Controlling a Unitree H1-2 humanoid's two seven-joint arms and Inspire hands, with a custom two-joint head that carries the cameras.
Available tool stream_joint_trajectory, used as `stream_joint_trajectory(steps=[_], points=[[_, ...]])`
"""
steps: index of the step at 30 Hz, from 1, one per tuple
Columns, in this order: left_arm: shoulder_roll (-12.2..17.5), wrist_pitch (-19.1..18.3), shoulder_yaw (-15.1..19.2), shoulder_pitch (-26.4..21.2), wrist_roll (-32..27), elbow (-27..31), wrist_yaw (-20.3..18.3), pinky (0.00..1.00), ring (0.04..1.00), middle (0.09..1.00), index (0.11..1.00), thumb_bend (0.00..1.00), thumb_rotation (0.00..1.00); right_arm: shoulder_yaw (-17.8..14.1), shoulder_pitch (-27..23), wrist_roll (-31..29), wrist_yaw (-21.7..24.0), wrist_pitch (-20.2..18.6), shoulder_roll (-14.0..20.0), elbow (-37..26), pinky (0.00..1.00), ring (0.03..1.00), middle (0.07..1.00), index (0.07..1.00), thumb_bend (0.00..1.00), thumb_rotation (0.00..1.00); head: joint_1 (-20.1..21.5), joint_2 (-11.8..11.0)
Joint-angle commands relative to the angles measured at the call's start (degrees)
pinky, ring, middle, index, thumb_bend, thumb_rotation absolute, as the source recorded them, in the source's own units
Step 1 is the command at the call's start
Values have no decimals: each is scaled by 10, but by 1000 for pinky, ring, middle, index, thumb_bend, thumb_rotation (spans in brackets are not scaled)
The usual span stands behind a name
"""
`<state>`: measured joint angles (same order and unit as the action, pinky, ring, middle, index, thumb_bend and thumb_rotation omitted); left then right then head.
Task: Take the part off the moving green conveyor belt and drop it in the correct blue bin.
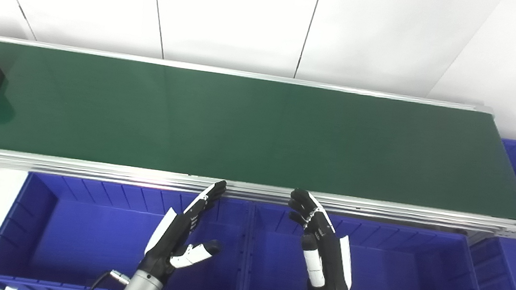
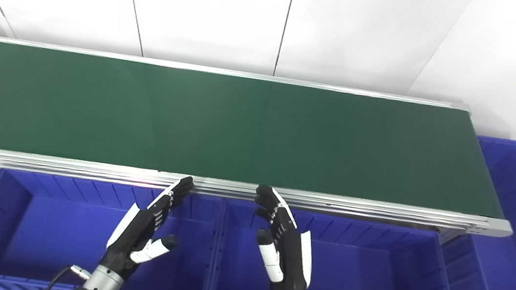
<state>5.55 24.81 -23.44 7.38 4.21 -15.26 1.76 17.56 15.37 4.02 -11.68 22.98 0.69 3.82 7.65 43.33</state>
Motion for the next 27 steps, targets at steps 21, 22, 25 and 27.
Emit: stream_joint_trajectory(steps=[21,22,25,27], points=[[-10,21,5,0,-15,12,-15,990,976,958,941,895,769,-30,-10,36,41,39,-17,33,814,847,851,825,782,900,-6,-3],[-9,21,5,0,-13,13,-15,990,976,959,941,894,770,-29,-10,34,42,38,-19,34,814,846,851,824,781,896,-5,-3],[-8,21,6,2,-13,17,-15,989,974,958,941,895,778,-27,-10,33,41,39,-22,40,838,860,861,832,783,875,-4,-2],[-7,21,6,3,-12,17,-15,988,972,956,942,897,780,-24,-11,35,41,39,-23,45,856,870,873,846,781,868,-5,-3]])
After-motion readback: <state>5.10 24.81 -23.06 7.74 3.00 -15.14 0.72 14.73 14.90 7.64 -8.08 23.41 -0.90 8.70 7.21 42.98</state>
